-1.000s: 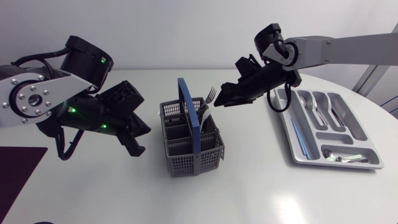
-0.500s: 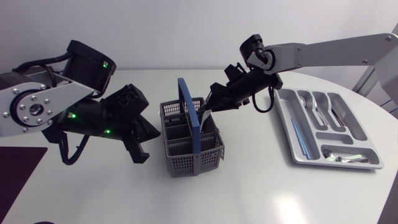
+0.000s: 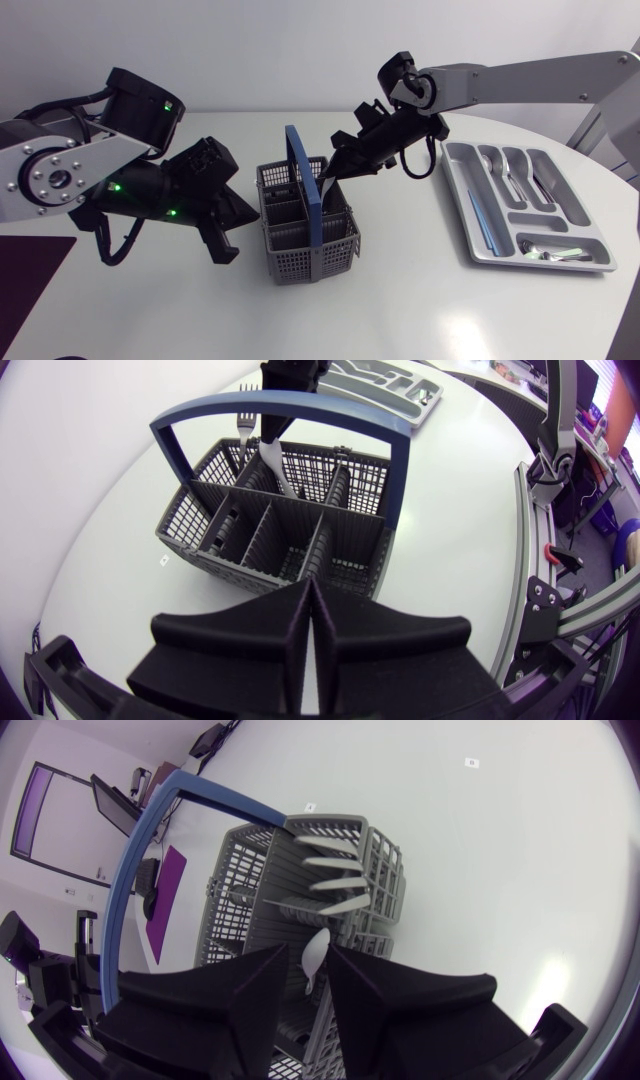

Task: Sort the cutlery from the basket into the organizer compartments.

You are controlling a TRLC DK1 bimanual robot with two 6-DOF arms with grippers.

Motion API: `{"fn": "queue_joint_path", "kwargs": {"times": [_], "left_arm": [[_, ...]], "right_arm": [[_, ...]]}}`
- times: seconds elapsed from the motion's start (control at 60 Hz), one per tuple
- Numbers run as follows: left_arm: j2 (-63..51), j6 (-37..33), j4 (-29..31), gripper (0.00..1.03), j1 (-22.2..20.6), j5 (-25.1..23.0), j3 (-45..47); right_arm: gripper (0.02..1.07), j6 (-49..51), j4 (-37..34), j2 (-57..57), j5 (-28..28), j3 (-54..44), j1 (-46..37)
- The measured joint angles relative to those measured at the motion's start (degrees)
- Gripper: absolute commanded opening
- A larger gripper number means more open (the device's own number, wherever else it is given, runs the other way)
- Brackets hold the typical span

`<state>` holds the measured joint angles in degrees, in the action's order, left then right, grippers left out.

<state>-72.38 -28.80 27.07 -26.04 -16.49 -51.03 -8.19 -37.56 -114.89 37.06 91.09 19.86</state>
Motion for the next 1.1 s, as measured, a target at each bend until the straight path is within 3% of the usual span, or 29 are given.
{"fn": "queue_joint_path", "kwargs": {"times": [0.533,1.1], "left_arm": [[0.0,0.0,-0.2,0.03,0.0,0.0,0.6],[0.0,0.0,-0.2,0.03,0.0,-0.9,1.0]], "right_arm": [[0.28,0.0,-1.2,-1.0,-3.2,1.4,1.5],[0.28,-0.4,-1.1,-0.6,-14.5,2.6,4.2]]}}
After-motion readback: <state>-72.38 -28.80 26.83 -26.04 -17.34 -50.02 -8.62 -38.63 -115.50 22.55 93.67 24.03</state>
